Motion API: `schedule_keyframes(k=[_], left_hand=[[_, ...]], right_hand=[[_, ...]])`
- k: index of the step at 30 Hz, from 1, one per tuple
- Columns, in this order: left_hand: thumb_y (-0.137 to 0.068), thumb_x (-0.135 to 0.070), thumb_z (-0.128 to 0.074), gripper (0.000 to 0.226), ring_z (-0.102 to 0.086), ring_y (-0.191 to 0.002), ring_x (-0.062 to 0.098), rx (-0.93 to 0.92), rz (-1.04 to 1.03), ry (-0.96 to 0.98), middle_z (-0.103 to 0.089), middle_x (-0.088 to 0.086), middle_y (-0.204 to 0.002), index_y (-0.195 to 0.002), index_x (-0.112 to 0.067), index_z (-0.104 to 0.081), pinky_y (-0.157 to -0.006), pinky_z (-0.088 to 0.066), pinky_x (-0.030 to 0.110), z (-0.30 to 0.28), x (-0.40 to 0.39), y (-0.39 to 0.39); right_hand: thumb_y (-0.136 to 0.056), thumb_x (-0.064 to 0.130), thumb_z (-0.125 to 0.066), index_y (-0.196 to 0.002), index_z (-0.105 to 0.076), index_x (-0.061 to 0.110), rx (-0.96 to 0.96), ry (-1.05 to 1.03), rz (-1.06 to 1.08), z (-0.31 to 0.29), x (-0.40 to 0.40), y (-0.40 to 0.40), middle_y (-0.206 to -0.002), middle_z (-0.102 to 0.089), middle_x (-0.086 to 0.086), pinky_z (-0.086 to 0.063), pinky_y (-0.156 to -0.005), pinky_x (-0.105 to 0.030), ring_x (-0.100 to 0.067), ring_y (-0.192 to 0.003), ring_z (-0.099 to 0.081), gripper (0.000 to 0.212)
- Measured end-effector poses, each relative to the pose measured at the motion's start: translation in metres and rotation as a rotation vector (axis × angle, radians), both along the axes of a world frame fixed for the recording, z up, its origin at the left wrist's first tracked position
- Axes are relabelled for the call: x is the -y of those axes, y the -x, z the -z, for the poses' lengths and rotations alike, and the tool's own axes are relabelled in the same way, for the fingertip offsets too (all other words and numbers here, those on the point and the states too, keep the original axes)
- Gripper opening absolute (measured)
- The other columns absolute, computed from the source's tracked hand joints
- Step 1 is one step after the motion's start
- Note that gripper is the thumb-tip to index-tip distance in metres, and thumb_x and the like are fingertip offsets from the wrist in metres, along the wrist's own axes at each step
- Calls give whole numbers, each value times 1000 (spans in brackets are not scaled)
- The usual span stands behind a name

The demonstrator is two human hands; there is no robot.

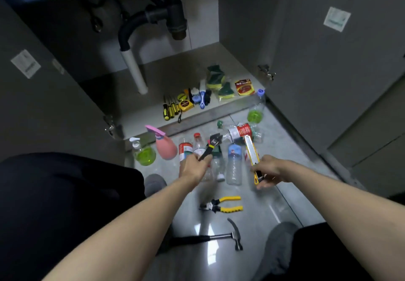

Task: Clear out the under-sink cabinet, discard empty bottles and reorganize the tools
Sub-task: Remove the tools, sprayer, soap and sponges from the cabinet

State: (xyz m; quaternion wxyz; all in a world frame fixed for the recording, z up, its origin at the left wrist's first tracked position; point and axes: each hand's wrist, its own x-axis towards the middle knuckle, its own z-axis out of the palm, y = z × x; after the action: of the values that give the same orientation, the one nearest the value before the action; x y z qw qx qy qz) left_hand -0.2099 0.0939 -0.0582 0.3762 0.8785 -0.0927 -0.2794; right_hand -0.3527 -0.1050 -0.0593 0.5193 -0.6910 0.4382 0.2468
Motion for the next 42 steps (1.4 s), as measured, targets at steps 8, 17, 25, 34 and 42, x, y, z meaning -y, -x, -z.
schedule_keyframes(k=[8, 17, 25, 34, 42], left_hand=[[-81, -53, -63, 40, -61, -75, 28, -74, -142, -205, -61, 1, -70, -69, -16, -55, -62, -42, 32, 92, -84, 68], [-90, -44, -64, 39, -49, -63, 21, -51, -193, -275, -52, -1, -62, -70, -14, -48, -51, -32, 33, 130, -113, 74], [-91, -49, -60, 35, -63, -89, 35, -41, -113, -400, -66, 10, -85, -80, -17, -51, -66, -40, 33, 157, -120, 55], [-87, -13, -58, 24, -61, -107, 35, -28, 89, -541, -64, 13, -113, -111, -13, -60, -89, -51, 38, 166, -109, 35], [-91, -20, -54, 29, -48, -121, 30, 99, 169, -598, -49, 9, -127, -119, -15, -53, -92, -47, 41, 157, -105, 39]], right_hand=[[-89, 3, -49, -76, -59, 0, -244, 28, -198, 67, -32, 47, -49, -59, -14, -51, -46, -30, -30, -50, -63, 17], [-96, 12, -53, -102, -54, 0, -389, 116, -250, 125, -70, 73, -87, -61, -19, -48, -42, -28, -36, -76, -69, 14], [-91, 29, -66, -127, -57, 6, -403, 202, -116, 158, -89, 94, -123, -66, -13, -48, -79, -28, -29, -112, -64, 43], [-87, 28, -65, -114, -66, 12, -394, 280, -85, 160, -96, 93, -116, -67, -13, -53, -83, -34, -32, -109, -65, 31], [-92, 23, -61, -125, -49, 5, -381, 371, 8, 147, -92, 84, -129, -58, -16, -49, -92, -39, -35, -120, -59, 40]])
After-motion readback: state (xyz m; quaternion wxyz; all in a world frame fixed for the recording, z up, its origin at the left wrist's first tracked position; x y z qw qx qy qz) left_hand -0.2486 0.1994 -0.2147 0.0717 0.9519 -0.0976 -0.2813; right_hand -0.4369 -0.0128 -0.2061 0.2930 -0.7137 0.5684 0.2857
